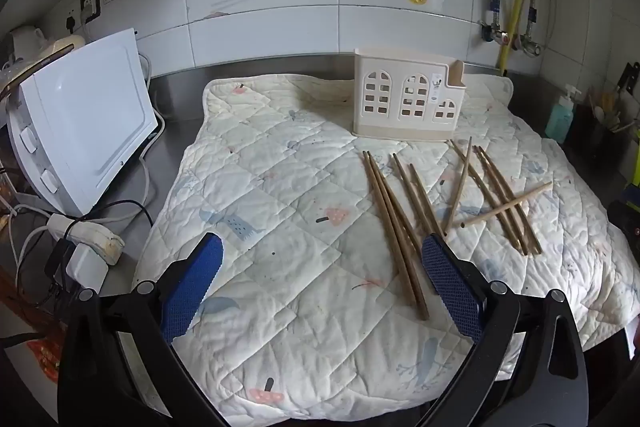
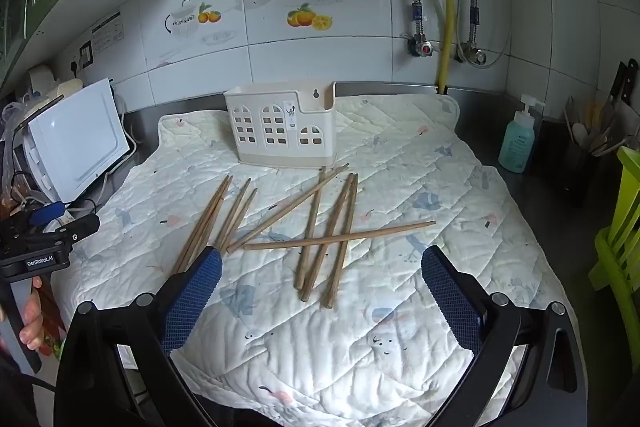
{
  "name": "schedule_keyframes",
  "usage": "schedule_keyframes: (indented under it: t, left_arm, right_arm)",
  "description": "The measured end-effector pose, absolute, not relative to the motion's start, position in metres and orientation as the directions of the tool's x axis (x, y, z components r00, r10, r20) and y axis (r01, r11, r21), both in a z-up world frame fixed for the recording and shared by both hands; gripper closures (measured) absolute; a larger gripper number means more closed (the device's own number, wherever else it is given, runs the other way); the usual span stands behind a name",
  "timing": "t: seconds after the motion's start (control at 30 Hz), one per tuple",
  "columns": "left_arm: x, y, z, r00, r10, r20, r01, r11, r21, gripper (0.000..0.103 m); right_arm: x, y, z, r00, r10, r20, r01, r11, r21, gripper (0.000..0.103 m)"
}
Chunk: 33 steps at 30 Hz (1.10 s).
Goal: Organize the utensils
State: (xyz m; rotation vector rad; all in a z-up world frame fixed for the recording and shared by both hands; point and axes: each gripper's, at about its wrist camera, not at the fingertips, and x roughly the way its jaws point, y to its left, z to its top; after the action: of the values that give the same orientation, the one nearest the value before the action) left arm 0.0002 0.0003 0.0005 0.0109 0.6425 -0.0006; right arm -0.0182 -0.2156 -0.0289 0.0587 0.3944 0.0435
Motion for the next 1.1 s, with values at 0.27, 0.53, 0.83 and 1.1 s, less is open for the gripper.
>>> schedule_keyframes:
  t: [0.27, 0.53, 0.83, 1.1]
  left_arm:
    - [0.006, 0.009, 0.003, 0.797, -0.013, -0.604, 0.004, 1.0, -0.017, 0.005]
    - [-0.001, 0.002, 0.006, 0.807, 0.019, -0.59, -0.01, 1.0, 0.019, 0.005]
    - [-0.002, 0.0, 0.004, 0.807, 0.027, -0.59, -0.018, 1.0, 0.02, 0.005]
    - [-0.003, -0.003, 0.004, 0.809, 0.036, -0.587, -0.025, 0.999, 0.028, 0.005]
  right_arm:
    - [-0.02, -0.213, -0.025, 0.925, 0.057, -0.375, -0.038, 0.998, 0.06, 0.006]
    - [-0.022, -0.213, -0.023, 0.927, 0.055, -0.37, -0.037, 0.998, 0.057, 0.006]
    - [-0.025, -0.215, -0.02, 0.931, 0.058, -0.36, -0.038, 0.997, 0.062, 0.006]
    - [-0.026, -0.216, -0.02, 0.932, 0.059, -0.358, -0.039, 0.997, 0.063, 0.006]
